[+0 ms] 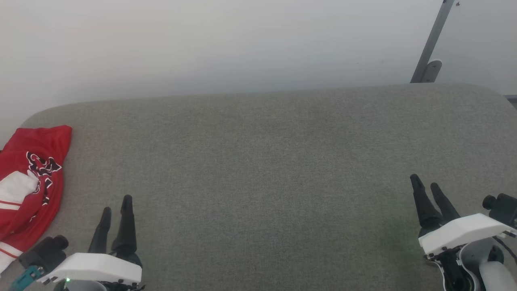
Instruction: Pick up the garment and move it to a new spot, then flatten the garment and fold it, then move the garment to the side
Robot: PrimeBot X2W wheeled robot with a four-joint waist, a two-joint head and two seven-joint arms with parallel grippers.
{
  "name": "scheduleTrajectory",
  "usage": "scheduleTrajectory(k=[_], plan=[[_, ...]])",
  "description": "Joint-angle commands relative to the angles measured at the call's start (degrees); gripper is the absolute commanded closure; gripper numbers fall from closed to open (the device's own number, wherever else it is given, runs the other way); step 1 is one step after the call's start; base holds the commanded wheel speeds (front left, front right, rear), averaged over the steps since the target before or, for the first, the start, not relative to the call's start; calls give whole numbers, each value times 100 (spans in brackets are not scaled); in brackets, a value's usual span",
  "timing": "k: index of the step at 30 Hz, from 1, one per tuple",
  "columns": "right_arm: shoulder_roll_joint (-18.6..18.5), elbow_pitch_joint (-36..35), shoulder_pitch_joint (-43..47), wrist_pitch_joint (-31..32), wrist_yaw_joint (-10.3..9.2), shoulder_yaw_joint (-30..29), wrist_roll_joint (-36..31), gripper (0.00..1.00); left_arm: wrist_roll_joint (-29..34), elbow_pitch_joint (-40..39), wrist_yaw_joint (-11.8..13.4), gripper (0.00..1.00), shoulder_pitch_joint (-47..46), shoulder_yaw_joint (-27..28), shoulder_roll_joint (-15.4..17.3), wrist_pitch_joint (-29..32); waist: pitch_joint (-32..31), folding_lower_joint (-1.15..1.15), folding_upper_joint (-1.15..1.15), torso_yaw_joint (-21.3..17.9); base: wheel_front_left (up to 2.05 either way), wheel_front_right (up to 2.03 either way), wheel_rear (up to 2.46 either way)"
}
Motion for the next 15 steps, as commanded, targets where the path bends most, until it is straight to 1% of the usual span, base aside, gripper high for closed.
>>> scheduleTrajectory(k=[1, 8, 15], plan=[[-24, -85, -67, -26, 1, -25, -190, 0, 226, -87, -70, 0, 26, 63, 24, -64, 4, 0, 0, -1, 0, 0, 0], [-28, -151, -15, -79, 1, -92, -592, 0, 713, -49, -231, 0, 37, 175, -31, -177, 17, 0, 0, -6, 0, 0, 0], [-46, -206, 5, -126, 1, -120, -975, 0, 1205, -91, -334, 0, 58, 220, -54, -281, 23, 0, 0, -13, 0, 0, 0]])
